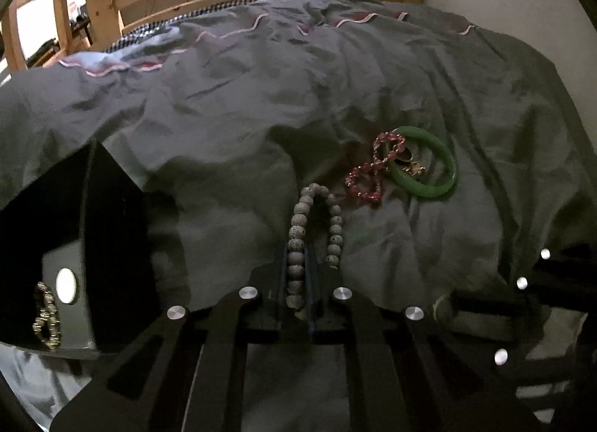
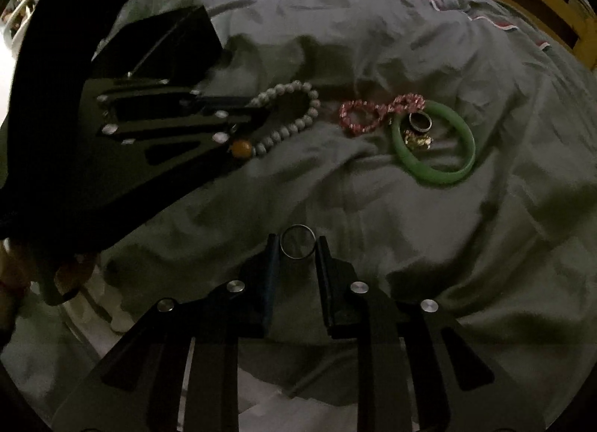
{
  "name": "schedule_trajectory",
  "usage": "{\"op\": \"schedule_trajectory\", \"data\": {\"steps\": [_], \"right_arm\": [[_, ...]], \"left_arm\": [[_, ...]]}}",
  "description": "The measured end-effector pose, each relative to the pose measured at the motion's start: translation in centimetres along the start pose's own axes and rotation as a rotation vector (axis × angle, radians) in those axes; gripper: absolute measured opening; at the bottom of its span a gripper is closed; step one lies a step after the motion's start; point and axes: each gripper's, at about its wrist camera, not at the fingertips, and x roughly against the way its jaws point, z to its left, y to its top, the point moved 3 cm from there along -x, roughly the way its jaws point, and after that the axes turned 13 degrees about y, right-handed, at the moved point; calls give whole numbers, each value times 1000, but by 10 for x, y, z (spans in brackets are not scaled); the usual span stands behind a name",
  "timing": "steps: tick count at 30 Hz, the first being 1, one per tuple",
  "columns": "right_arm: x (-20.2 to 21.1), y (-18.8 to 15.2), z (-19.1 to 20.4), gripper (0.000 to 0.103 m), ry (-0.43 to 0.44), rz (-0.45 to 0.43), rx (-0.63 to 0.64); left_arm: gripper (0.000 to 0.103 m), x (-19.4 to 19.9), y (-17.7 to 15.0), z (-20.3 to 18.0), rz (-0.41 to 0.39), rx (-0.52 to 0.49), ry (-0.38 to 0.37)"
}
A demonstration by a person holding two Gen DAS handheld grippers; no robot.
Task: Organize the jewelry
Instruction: 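Grasp the white bead bracelet with the left tool while the right tool grasps a silver ring, then carry the bracelet and ring into the black box and release them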
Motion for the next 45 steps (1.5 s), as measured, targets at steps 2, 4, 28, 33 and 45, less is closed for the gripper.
{"op": "schedule_trajectory", "data": {"steps": [2,4,28,33,45], "right_arm": [[3,0,0,20,0,-11,0],[5,1,-1,20,-4,-27,-4],[36,20,0,20,-57,-212,23],[39,25,11,20,-54,-227,45],[42,57,58,20,-28,-267,127]], "left_arm": [[8,8,3,1,-10,1,-6],[8,15,5,2,-19,10,-27],[8,81,25,37,-81,77,-13],[8,92,27,52,-82,91,15],[8,101,31,99,-60,161,89]]}}
